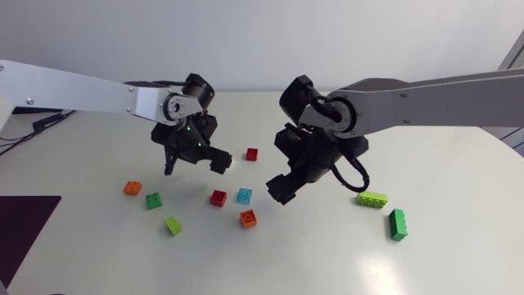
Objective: Sort duplo bricks by size, large to the right and small to the left
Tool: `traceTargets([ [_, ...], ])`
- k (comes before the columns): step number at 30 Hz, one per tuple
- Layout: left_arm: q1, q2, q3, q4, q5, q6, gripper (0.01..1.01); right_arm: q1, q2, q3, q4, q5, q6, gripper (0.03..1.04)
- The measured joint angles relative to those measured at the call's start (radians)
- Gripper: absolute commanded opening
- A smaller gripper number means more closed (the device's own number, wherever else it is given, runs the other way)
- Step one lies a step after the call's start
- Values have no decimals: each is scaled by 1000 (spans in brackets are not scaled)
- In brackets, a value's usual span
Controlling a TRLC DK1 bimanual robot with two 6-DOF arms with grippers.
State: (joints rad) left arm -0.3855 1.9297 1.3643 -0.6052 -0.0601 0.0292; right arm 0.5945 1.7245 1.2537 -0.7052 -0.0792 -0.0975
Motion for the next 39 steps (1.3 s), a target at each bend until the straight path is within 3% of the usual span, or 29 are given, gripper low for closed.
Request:
traceTargets([
  [14,52,175,260,-24,0,-1,956,-6,-9,-26,2,0,0,944],
  [39,59,264,264,19,0,-5,956,-18,-3,-42,10,0,0,951],
])
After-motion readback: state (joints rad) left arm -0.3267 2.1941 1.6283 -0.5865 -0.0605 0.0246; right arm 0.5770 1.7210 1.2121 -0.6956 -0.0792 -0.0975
